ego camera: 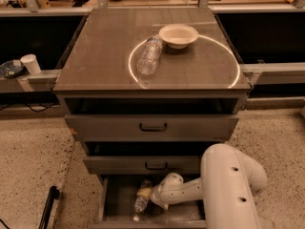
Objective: Pick blue plastic bottle from bottom drawer and place on counter
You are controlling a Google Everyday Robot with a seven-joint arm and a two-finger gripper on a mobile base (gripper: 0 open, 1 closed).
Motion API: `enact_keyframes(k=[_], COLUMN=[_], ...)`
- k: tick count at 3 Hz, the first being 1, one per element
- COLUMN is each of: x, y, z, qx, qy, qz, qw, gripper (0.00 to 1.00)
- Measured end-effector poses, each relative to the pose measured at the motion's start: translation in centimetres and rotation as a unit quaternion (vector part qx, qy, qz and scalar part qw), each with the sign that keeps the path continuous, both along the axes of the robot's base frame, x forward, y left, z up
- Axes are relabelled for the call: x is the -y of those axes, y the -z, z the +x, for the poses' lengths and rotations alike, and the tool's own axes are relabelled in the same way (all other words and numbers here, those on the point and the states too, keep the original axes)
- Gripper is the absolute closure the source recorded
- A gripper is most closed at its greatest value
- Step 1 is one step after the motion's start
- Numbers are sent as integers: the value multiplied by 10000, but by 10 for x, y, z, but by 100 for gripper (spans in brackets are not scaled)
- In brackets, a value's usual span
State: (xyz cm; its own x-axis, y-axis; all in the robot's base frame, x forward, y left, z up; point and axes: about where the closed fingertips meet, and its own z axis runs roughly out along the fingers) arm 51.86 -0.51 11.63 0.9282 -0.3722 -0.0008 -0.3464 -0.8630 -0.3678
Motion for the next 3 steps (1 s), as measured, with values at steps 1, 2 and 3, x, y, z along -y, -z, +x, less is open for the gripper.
enact_keyframes(k=[1,2,3], x=[0,1,2], y=[1,2,2], z=[1,1,1], qx=[-11,-22,-31], qy=[10,19,28], qz=[-4,5,15], qw=[10000,10000,10000], gripper=[10,14,17])
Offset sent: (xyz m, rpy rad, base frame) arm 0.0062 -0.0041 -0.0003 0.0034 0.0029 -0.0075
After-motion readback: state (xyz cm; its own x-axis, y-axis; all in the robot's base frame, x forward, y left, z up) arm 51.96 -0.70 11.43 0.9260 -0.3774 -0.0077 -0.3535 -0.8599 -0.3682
